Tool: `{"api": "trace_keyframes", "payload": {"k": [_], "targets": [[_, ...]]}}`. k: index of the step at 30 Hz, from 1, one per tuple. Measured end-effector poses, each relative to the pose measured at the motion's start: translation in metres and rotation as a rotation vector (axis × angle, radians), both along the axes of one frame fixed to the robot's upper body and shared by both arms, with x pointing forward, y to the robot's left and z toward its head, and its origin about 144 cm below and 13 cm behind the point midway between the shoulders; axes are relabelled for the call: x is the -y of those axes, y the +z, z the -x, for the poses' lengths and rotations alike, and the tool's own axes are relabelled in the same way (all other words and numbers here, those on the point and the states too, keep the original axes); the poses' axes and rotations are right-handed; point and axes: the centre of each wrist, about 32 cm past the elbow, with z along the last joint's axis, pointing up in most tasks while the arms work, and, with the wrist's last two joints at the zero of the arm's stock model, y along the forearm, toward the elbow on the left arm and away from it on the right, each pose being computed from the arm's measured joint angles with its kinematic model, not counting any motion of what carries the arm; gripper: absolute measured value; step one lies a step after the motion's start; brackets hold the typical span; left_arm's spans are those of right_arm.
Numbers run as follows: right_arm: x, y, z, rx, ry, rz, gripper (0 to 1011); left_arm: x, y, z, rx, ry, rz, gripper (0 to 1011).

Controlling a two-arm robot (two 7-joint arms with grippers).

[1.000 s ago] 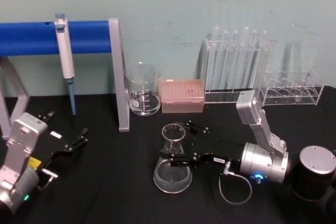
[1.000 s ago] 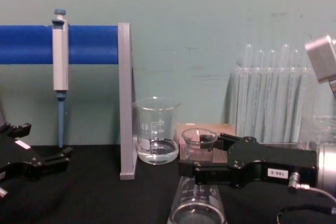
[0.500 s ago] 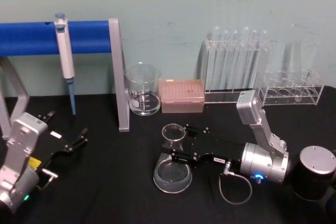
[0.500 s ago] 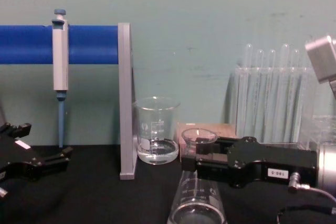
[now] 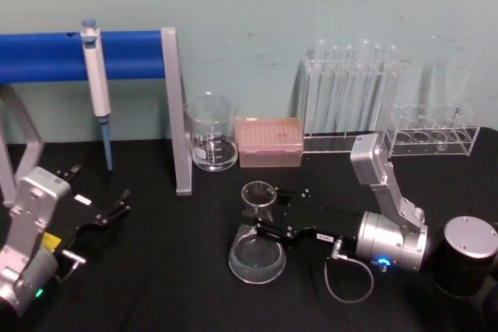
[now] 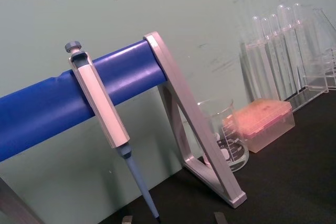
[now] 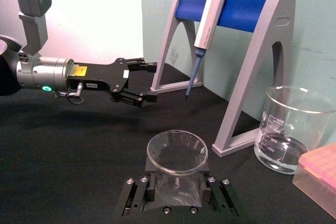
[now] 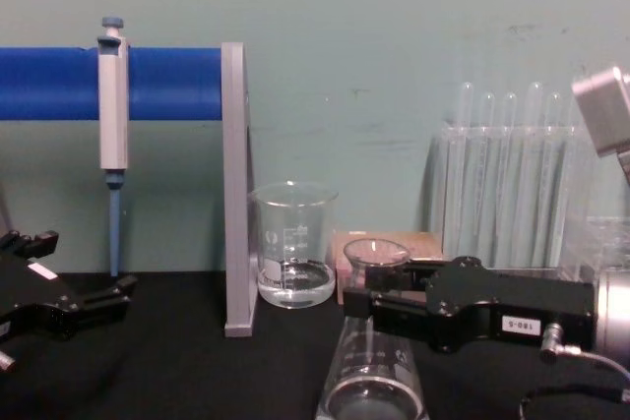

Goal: Grasp the erlenmeyer flask with one hand, shake it three times, then place it back.

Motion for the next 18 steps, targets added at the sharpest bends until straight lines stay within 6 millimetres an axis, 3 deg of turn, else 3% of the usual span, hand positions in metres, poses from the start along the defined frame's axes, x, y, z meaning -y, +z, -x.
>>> {"api": "trace_keyframes", "payload": {"k": [18], "targets": [[0.0026,0.0046,0.0059,0.008,-0.053,-0.029,450,0.0000,0.0000,0.0000,0.000,0.000,0.000,1001]]}}
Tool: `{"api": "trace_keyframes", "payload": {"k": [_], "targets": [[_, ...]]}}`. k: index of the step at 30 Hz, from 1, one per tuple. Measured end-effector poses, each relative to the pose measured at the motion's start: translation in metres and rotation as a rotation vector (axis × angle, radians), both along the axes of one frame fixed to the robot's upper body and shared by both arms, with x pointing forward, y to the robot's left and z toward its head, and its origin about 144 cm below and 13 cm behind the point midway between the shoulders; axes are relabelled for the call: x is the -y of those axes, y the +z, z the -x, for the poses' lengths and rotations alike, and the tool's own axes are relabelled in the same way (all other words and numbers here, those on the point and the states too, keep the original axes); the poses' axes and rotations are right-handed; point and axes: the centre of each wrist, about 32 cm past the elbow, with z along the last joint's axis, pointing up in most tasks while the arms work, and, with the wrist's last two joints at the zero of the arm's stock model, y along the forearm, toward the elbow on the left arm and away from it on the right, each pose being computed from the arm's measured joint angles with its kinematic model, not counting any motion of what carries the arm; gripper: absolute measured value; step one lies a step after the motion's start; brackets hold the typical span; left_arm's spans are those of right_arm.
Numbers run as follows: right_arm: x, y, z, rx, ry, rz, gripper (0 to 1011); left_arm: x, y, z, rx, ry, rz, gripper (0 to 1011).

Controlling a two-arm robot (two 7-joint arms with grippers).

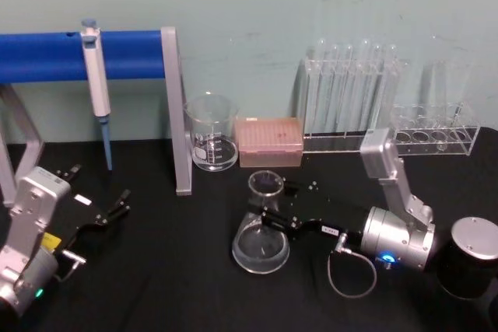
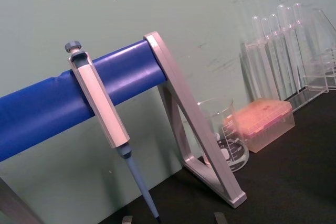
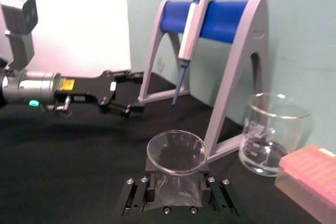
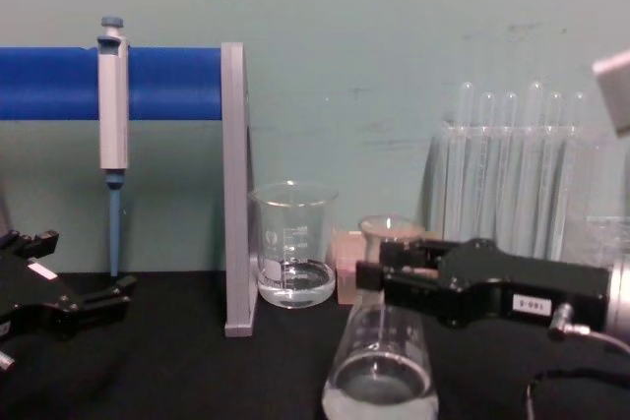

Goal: Grasp the erlenmeyer flask with one hand, shake it three times, then place it back.

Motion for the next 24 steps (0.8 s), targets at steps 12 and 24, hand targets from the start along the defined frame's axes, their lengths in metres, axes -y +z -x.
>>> {"api": "trace_keyframes", "payload": {"k": [12,24], "targets": [[0.004,0.016,0.015,0.026,-0.104,-0.038,450,0.000,0.000,0.000,0.000,0.000,0.000,1001],[0.007,0.026,0.029,0.045,-0.236,-0.024,450,0.000,0.000,0.000,0.000,0.000,0.000,1001]]}}
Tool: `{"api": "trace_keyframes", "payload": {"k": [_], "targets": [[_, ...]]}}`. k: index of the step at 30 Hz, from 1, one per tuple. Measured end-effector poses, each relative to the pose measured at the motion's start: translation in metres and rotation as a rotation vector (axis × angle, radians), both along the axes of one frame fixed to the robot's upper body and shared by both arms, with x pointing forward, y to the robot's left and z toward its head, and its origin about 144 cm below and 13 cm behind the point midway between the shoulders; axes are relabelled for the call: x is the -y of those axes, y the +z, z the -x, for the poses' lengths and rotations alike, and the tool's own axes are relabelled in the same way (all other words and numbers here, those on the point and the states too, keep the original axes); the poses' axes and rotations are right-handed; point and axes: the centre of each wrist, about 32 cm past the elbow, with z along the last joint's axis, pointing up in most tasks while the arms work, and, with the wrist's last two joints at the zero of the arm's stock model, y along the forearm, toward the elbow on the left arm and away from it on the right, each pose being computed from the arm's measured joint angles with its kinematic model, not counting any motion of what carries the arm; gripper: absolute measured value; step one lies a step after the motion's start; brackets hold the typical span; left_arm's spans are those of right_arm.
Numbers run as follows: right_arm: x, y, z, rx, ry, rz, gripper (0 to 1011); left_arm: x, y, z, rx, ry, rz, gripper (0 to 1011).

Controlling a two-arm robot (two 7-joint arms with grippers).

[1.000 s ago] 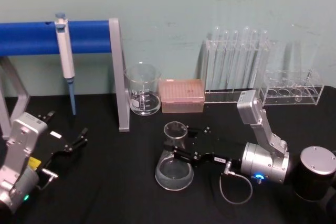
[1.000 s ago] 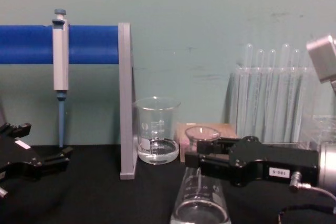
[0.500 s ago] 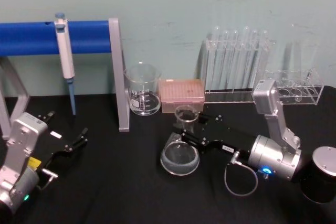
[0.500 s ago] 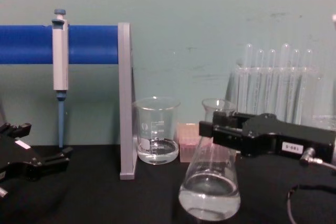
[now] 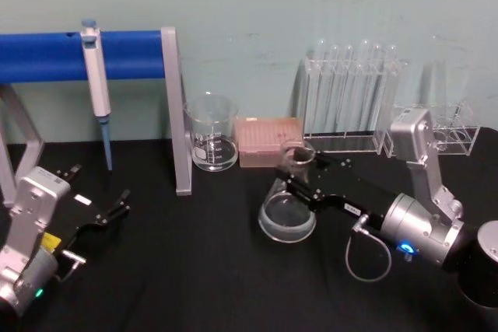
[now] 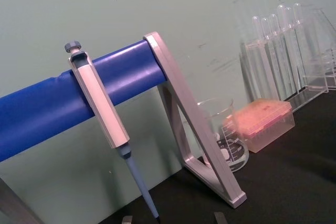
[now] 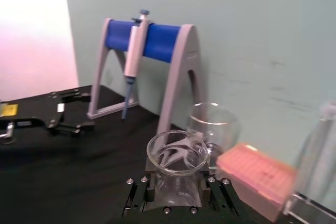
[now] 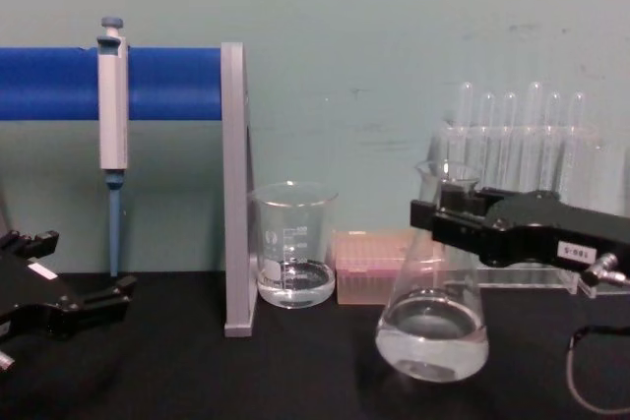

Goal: Grasp the erlenmeyer flask with one hand, shake it three times, then place it back.

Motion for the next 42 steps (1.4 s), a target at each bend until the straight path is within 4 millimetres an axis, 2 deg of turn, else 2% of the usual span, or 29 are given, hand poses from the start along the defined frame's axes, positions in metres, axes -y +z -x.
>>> {"api": "trace_keyframes", "payload": {"k": [20,42], "targets": [[0.003,0.004,0.015,0.031,-0.184,-0.049,450,0.000,0.000,0.000,0.000,0.000,0.000,1001],[0.001,0.003,0.018,0.028,-0.141,-0.049,450,0.000,0.000,0.000,0.000,0.000,0.000,1001]]}}
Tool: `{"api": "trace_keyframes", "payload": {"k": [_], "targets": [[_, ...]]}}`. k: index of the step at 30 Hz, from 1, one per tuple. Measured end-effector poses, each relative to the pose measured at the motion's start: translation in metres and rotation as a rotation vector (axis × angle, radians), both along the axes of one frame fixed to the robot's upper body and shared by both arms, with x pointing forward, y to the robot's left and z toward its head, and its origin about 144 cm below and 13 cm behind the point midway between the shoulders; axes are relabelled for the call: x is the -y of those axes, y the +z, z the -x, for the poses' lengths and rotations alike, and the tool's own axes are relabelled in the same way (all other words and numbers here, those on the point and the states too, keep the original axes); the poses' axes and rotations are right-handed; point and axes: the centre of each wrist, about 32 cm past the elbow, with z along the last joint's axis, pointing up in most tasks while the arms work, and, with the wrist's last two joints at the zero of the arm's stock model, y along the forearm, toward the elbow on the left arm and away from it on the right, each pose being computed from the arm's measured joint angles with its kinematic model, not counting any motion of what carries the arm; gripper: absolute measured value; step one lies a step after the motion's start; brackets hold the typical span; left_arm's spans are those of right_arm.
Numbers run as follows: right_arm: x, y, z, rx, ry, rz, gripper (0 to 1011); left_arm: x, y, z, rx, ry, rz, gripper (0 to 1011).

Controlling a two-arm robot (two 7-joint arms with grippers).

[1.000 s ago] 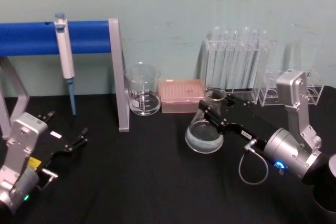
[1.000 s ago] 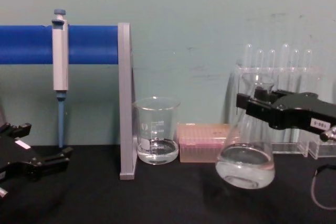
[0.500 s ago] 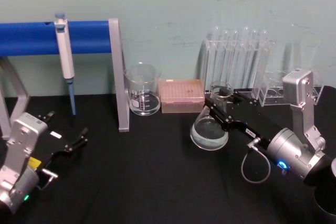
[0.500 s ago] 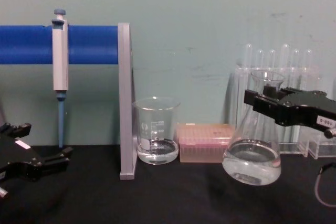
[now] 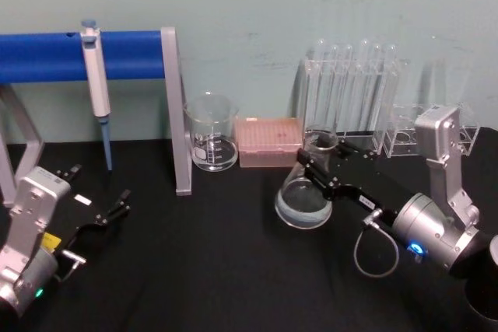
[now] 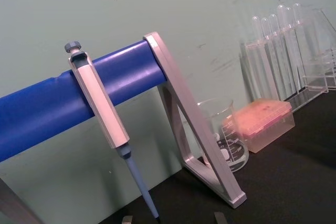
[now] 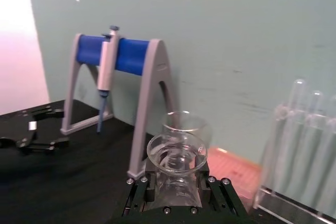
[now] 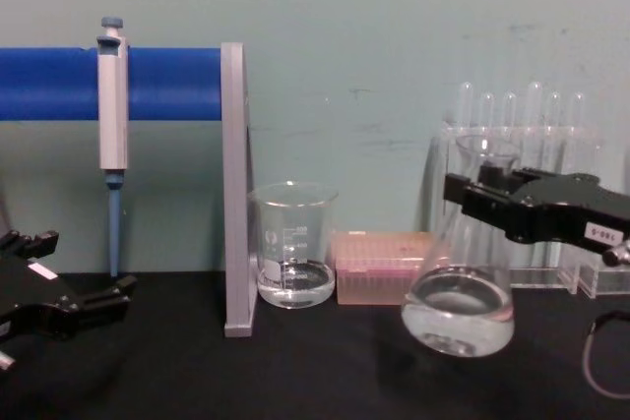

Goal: Grasp the erlenmeyer flask with one hand, shake it three times, then place it back.

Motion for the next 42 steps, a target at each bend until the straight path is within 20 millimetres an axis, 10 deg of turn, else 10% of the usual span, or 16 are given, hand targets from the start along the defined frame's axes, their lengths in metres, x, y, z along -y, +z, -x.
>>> {"api": "trace_keyframes", "payload": {"k": [42], "targets": [[-0.027,0.002,-0.002,0.003,0.392,0.027,450,0.000,0.000,0.000,0.000,0.000,0.000,1001]]}}
